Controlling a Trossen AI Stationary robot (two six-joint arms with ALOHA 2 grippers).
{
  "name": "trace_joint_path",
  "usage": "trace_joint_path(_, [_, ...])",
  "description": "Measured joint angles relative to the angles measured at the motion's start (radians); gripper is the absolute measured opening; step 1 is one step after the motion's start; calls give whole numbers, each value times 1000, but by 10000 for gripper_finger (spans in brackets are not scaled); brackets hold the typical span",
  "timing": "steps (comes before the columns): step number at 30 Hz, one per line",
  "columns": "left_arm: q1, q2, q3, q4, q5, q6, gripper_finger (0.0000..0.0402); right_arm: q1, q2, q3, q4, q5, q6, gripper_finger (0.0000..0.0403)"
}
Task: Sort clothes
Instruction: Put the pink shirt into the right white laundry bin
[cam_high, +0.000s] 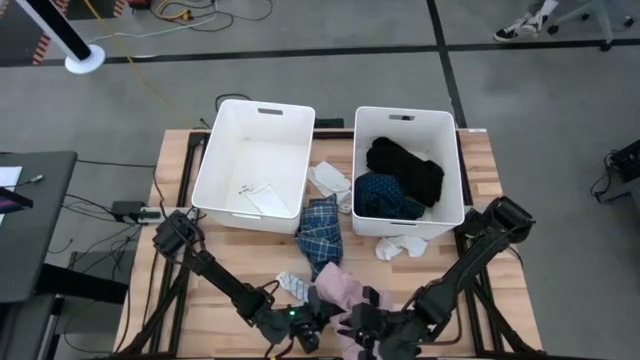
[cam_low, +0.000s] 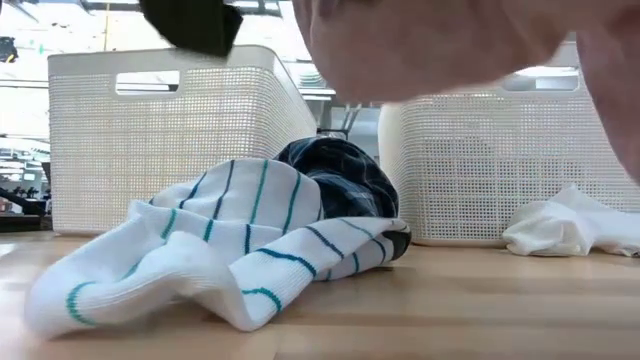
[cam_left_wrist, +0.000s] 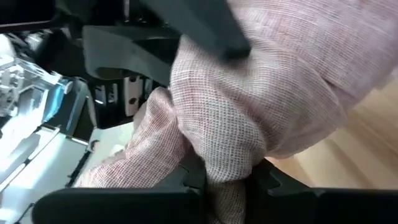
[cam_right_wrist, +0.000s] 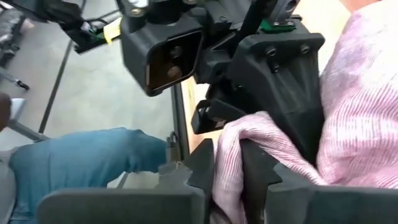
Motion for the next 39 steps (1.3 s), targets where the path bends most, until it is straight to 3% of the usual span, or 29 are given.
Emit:
trace_joint_path(16, [20,-256,0,-222,-8,-46,36,85,-248,-1,-77,5,-276,230])
trace_joint_path(26, [91,-422,0,-350,-6,-91,36,177,-348,-1,-89,53,-419,235])
trace_joint_path(39, [256,-560,0,-370,74,-75,36,205,-265,-3,-149,63,-385,234])
